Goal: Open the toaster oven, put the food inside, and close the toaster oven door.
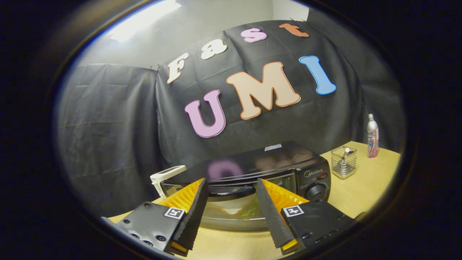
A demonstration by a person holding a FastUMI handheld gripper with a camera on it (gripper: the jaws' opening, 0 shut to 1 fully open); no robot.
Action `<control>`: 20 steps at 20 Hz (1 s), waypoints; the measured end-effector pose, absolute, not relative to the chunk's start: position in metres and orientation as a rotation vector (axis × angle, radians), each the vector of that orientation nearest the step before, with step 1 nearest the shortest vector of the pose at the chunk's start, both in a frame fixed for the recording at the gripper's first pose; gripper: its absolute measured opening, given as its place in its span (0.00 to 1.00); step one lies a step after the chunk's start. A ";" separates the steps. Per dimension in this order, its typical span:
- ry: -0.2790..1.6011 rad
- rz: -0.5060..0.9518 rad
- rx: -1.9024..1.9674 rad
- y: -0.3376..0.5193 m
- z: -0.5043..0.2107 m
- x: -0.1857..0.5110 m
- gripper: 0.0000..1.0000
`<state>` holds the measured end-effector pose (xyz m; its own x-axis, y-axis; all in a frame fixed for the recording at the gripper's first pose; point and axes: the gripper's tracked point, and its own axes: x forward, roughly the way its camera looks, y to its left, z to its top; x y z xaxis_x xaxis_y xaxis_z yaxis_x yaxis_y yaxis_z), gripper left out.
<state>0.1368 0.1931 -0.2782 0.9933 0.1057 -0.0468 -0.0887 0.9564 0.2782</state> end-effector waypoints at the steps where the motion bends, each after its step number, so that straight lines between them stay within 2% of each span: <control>1: 0.066 0.103 0.287 0.194 -0.278 0.140 0.97; 8: 0.084 0.099 0.273 0.188 -0.272 0.141 0.97; 17: -0.017 -0.019 0.123 0.130 -0.186 0.114 0.97; 20: 0.002 -0.036 0.100 0.117 -0.173 0.094 0.97</control>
